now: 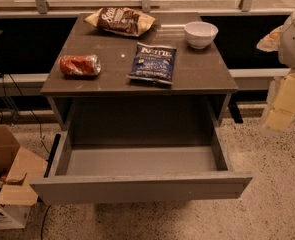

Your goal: Close top drawer

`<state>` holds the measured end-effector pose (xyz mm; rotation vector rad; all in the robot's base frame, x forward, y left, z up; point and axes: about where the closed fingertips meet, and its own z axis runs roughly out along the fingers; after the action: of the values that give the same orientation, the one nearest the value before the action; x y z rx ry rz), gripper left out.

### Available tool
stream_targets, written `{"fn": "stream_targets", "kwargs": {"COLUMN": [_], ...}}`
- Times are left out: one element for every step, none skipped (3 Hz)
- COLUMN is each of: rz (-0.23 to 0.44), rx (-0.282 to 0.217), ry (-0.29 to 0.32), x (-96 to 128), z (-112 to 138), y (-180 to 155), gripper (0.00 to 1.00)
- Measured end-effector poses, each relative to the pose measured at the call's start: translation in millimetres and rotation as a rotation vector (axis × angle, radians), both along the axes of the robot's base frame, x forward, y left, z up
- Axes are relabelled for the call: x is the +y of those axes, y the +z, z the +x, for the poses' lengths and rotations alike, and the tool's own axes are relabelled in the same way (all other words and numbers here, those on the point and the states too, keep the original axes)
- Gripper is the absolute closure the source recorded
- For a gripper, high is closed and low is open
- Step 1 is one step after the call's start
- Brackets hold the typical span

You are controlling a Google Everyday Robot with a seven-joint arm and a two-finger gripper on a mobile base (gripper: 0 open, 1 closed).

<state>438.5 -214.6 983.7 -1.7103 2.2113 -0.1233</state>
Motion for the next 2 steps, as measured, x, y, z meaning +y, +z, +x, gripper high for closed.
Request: {"fn": "stream_targets", "kwargs": {"rz": [0.0, 0.0], "rx": [0.0, -0.009], "ry": [0.0, 0.0], "x": [0.0, 0.8], "z": [0.0, -0.2], "y": [0.0, 2.2], "gripper": [0.0, 0.14]}}
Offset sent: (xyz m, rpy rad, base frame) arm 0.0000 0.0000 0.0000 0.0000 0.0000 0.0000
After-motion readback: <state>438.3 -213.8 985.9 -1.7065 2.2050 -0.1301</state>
